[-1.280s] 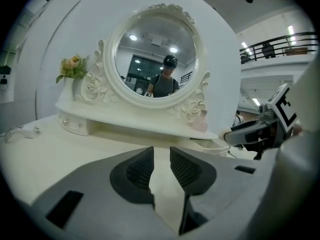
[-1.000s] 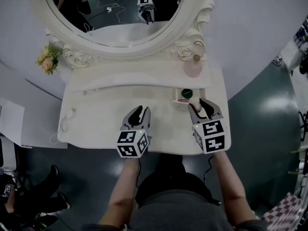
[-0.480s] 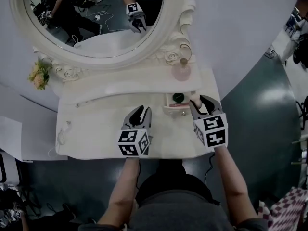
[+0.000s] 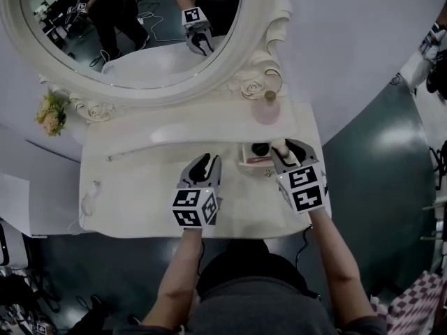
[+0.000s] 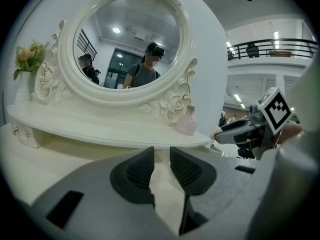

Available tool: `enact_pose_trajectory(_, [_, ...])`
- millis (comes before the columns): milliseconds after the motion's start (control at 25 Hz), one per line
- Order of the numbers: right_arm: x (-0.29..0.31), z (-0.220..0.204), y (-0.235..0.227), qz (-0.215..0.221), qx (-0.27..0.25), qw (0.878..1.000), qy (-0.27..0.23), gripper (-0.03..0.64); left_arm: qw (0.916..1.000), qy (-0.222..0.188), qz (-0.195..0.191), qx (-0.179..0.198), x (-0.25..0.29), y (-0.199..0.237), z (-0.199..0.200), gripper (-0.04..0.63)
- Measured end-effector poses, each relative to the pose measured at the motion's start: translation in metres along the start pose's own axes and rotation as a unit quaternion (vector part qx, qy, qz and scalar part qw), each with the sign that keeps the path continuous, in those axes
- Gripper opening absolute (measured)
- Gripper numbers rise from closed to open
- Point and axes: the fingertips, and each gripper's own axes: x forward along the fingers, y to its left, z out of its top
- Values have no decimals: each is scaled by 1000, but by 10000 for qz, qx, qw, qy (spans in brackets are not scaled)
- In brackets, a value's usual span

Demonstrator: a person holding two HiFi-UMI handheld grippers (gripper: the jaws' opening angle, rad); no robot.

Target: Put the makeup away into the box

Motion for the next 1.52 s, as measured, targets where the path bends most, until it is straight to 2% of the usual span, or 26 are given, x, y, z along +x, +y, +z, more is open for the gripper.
enact_pose_trajectory(480, [30,-23,9,265,-430,9968,627,167,9999,88,8,-97,14,6,-4,94])
enact_pose_trajectory(1000, [34,-34,13,453,-562,9930,940,203,9998,114,65,-156,14,10,-8,94])
enact_pose_trajectory(1240, [31,-26,15,439,-487,9953,717,209,9998,105,89,-144,11,11,-7,94])
enact_pose_trajectory(1520, [11,-10,6,369,302,9988,83,181,9999,77,112,-90,4,9,-3,94])
